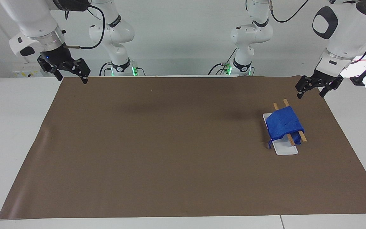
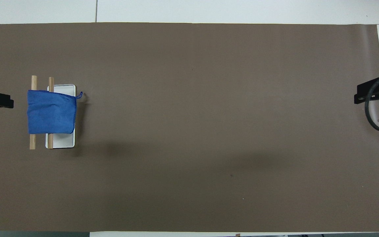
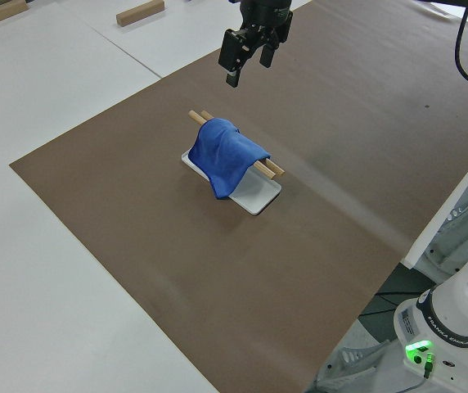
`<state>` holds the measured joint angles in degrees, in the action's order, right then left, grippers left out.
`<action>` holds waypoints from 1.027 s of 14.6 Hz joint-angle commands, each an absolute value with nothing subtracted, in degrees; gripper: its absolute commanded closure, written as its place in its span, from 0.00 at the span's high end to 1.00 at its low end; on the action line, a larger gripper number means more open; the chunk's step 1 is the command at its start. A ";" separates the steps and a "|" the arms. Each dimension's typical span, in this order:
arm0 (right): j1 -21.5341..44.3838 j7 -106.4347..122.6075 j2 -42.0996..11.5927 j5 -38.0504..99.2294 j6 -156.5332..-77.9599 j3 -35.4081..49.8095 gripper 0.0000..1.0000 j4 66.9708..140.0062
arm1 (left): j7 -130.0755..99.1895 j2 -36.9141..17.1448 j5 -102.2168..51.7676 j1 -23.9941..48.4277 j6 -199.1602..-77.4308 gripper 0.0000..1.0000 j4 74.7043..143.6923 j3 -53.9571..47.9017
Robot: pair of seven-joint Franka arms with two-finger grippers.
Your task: Right arm passes towel to left arm to hang
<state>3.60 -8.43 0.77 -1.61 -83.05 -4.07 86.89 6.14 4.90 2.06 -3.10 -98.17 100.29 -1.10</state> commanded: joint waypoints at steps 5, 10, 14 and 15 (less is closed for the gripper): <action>3.08 -7.12 0.26 -1.58 -82.35 -4.04 1.00 85.96 | 6.06 0.26 0.18 -1.49 -87.54 1.00 89.81 -0.62; 2.55 -6.33 0.18 -1.41 -81.74 -4.57 1.00 85.61 | 6.42 1.58 0.18 -1.58 -87.54 1.00 92.63 -0.53; 2.55 -6.06 0.26 -1.41 -81.65 -4.75 1.00 85.61 | 6.33 1.49 0.26 -1.49 -87.45 1.00 92.29 -0.53; 2.64 -6.06 0.26 -1.32 -81.56 -4.75 1.00 85.61 | 6.42 1.49 0.35 -1.58 -87.28 1.00 92.37 -0.61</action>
